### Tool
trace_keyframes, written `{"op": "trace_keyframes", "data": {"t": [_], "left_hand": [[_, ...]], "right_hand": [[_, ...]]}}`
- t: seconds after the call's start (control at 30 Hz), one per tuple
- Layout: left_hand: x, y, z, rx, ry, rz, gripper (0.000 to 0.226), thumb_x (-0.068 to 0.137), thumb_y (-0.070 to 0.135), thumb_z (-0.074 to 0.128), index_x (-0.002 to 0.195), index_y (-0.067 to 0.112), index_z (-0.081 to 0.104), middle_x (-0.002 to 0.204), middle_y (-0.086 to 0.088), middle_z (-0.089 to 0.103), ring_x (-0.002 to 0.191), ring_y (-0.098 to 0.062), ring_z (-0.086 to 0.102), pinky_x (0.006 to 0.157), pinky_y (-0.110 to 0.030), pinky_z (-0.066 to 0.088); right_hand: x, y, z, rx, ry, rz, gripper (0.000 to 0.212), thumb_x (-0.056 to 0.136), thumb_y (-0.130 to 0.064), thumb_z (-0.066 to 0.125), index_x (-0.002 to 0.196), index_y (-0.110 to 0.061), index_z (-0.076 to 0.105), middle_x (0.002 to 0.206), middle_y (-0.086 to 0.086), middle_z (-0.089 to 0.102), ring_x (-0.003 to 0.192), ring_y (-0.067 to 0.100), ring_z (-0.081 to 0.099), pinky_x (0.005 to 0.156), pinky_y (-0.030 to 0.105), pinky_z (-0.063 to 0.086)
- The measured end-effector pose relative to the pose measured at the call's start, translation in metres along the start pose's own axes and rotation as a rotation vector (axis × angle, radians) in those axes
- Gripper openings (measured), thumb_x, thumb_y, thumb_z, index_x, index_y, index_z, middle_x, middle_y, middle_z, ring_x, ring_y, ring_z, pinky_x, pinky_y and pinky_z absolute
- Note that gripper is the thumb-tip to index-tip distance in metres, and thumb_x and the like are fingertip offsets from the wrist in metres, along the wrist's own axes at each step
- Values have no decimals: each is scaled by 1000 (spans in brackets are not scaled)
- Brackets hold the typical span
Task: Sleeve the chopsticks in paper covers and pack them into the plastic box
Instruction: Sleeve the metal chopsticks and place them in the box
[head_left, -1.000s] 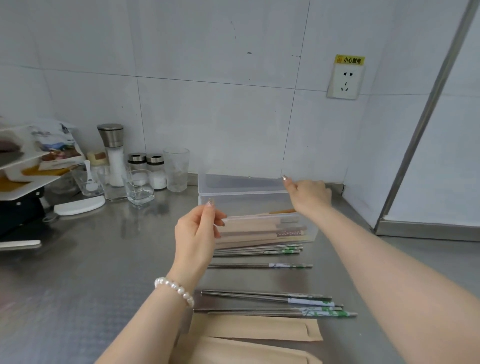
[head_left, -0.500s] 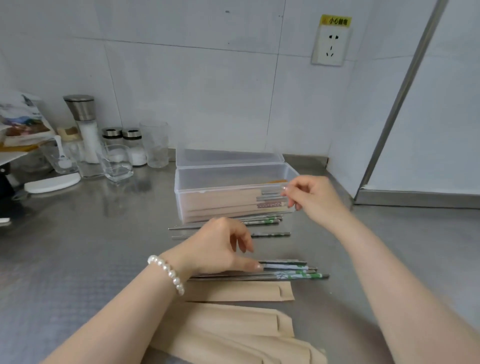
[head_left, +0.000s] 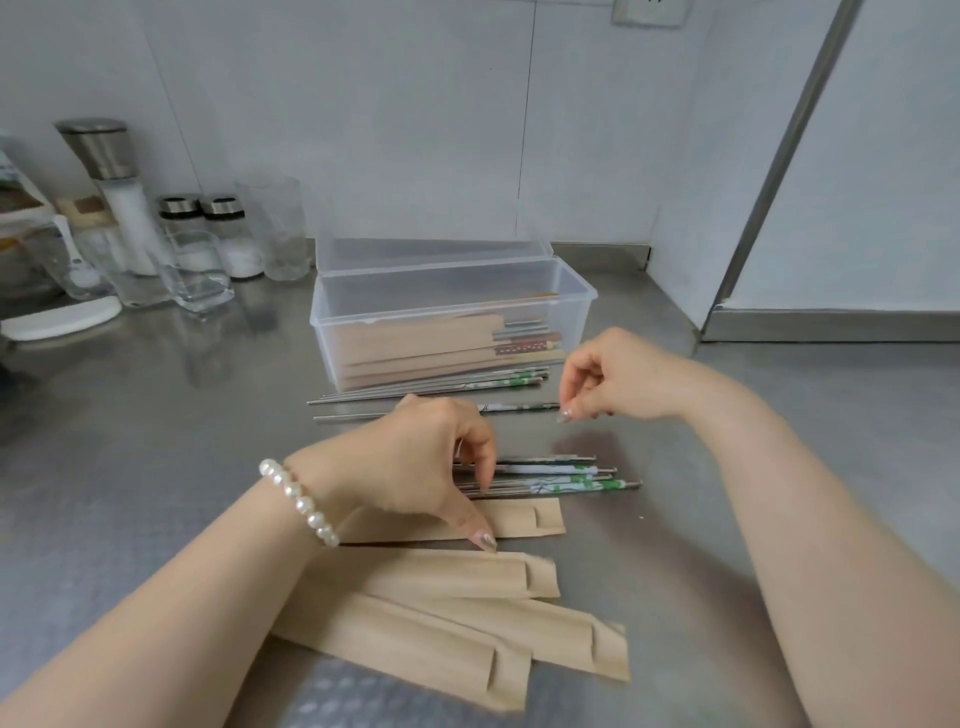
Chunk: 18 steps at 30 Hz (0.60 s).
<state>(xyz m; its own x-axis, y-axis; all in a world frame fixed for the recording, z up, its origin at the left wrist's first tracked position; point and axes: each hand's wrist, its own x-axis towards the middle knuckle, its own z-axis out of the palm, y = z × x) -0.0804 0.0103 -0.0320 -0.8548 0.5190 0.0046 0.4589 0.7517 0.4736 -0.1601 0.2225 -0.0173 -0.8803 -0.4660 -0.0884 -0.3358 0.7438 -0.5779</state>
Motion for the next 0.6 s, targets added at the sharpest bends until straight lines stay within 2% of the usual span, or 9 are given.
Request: {"op": "trace_keyframes", "data": {"t": [0.1,0.17,0.27,0.4,0.6], "left_hand": [[2,-5,1,-1,14,-34,38,50,38,87,76,24,64,81,12,54,79,-8,49,72,-22,35],[4,-8,2,-18,36,-41,34,52,35,87,75,26,63,79,13,53,76,-7,48,72,-24,40],[5,-14,2,-56,73,-63,31,54,31,86,71,30,60,78,14,53,71,-3,46,72,-26,42],[6,-18,0,-81,112,-90,32,55,30,86,69,33,58,77,12,53,70,-5,45,70,-25,42],[8,-23,1,-86,168,-103,30,56,29,85,66,36,58,74,12,53,71,-9,47,71,-29,44]], "right_hand": [[-7,0,-6,-32,-99,29,15,72,-5,76,67,-15,65,49,-8,53,51,7,48,58,26,42],[-12,0,-9,-57,-149,47,16,72,-6,76,67,-17,65,50,-10,52,53,8,48,58,24,42],[-15,1,-12,-62,-159,59,15,71,-7,77,68,-17,66,53,-8,53,56,11,49,62,27,43],[-17,1,-14,-68,-199,57,14,70,-7,77,67,-15,66,54,-6,55,56,10,49,60,23,43],[-19,0,-10,-170,-319,110,16,64,-15,83,66,-17,67,54,-8,63,56,5,55,65,25,45]]}}
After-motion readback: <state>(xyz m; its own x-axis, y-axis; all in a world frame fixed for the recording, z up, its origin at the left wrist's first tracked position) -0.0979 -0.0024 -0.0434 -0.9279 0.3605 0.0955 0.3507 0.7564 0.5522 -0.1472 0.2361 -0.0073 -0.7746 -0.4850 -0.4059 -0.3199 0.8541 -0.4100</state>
